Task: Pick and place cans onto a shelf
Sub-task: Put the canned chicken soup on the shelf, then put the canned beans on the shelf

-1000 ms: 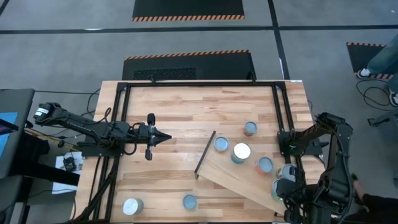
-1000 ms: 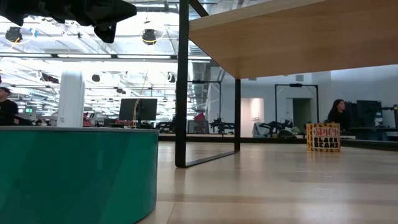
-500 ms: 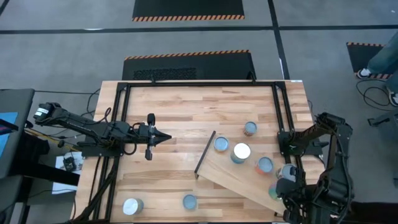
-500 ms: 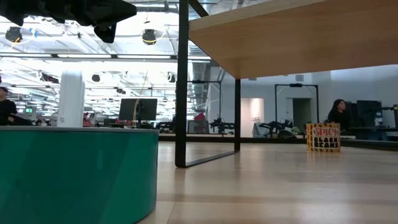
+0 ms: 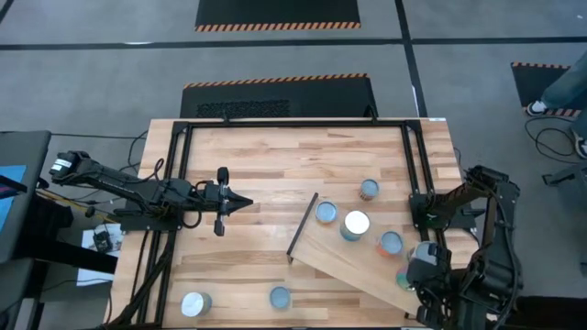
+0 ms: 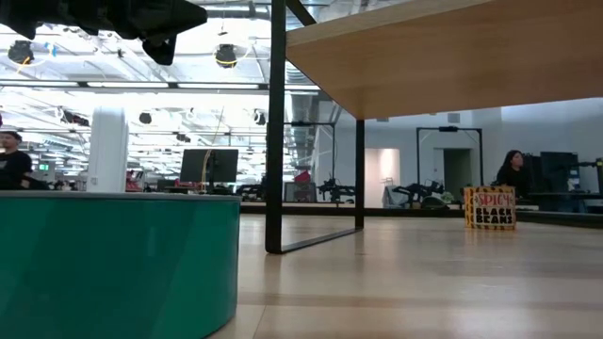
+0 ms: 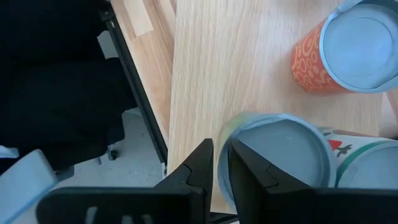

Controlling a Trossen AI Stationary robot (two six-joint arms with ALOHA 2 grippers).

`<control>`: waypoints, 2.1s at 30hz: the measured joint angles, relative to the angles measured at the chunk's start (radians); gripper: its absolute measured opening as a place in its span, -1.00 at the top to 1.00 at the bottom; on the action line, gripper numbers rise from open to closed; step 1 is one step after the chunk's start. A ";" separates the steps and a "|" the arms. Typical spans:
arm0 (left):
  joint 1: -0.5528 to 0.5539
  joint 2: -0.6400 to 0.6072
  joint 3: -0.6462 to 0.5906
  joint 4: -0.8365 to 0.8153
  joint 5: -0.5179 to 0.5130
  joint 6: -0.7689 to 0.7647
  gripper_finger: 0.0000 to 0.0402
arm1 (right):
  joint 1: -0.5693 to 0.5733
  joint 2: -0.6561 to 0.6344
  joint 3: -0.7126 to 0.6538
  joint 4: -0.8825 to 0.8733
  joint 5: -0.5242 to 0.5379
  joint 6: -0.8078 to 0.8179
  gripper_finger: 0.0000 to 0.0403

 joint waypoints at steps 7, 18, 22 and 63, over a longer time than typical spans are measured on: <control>0.000 0.000 0.000 0.000 0.000 0.000 0.99 | -0.005 0.000 0.000 0.000 -0.001 -0.002 0.64; 0.000 0.000 0.000 -0.001 0.017 0.018 0.99 | -0.050 0.000 0.097 0.001 0.063 -0.334 0.78; 0.000 0.000 0.000 -0.001 0.030 0.009 0.99 | -0.075 -0.015 0.119 0.001 0.243 -0.573 0.96; 0.350 0.052 -0.196 0.225 0.242 0.018 1.00 | -1.536 -0.594 -0.809 0.536 -0.248 -1.073 0.98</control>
